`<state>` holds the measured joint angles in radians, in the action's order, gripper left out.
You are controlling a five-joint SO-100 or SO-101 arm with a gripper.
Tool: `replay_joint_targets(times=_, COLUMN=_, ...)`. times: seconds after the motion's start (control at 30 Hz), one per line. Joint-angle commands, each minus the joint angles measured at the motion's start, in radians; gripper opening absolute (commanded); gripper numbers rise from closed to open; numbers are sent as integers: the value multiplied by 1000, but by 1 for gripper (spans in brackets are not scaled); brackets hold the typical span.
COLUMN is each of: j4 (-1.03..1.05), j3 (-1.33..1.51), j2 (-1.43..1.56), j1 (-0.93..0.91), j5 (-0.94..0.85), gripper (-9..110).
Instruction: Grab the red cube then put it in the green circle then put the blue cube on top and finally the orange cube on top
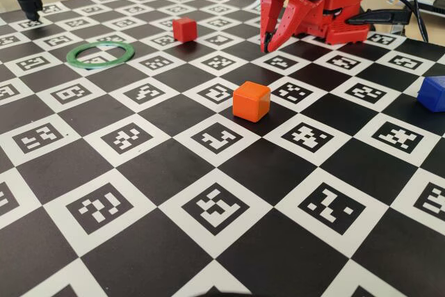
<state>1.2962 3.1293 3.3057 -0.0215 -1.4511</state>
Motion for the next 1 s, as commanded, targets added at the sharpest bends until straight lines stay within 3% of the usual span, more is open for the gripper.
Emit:
replay_joint_targets(times=0.0, j4=54, j3=52, j2=54, j1=11, j5=-14, gripper=-6)
replay_joint_targets(times=0.13, j4=60, j3=52, j2=54, j1=46, j5=-44, gripper=-6)
replay_joint_targets(times=0.4, j4=2, j3=28, j2=-14, j1=51, j5=101, gripper=-6)
replay_joint_targets(times=0.67, j4=-196, j3=-324, j2=-428, j1=11, j5=446, gripper=-6)
replay_joint_targets(times=0.97, j4=-106, j3=-730, j2=-821, j1=-25, j5=644, gripper=-6)
